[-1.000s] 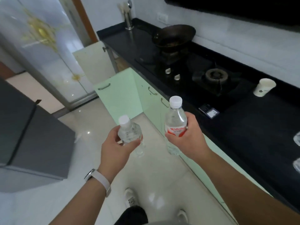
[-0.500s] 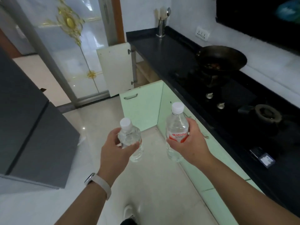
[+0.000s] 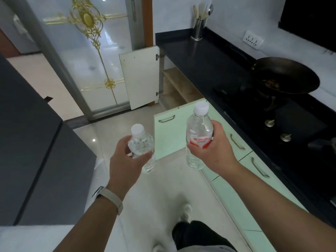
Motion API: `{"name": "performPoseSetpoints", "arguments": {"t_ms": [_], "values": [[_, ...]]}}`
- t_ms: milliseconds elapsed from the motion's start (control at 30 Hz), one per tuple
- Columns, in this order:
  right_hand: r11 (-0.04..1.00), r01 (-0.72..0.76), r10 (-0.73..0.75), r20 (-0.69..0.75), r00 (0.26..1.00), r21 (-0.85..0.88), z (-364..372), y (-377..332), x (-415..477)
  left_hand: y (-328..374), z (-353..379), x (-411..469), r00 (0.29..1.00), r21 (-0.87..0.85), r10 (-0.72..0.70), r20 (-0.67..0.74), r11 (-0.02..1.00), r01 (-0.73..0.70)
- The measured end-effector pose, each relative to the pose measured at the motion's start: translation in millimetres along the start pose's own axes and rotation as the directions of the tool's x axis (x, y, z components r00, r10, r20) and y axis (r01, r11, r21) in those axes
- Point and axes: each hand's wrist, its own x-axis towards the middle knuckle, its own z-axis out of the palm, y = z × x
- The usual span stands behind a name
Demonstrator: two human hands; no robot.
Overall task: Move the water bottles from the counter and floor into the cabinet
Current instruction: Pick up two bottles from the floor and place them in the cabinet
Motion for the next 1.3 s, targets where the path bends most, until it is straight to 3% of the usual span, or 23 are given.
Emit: {"name": "performPoseSetpoints", "arguments": {"t_ms": [200,500,833,1067,1300], "values": [[0.997,-0.041,0.041,0.004,0.999,0.059,38.7,20.8,89.4,-6.6,13.4,74.5,0.999,0.032,-0.038,-0.015,0.999,0.038],[0.990,-0.057,0.047,0.083,0.995,0.130,98.5,10.8,248.2,14.0,4.7,212.3,0.975,0.076,-0.153,-0.163,0.983,0.167],[0.992,0.026,-0.040,0.120,0.992,0.120,142.3,-25.5,365.4,34.8,-10.2,327.7,0.965,0.024,-0.104,-0.241,0.993,0.113],[0.995,-0.038,0.031,0.079,0.996,0.095,183.1,-36.9,415.0,14.0,-29.8,423.1,0.988,-0.004,-0.068,-0.141,0.998,0.068],[0.989,-0.145,0.143,-0.144,0.979,0.001,239.1,-63.9,460.8,-4.8,-58.1,556.8,0.993,-0.074,-0.048,0.104,0.996,0.056]]}}
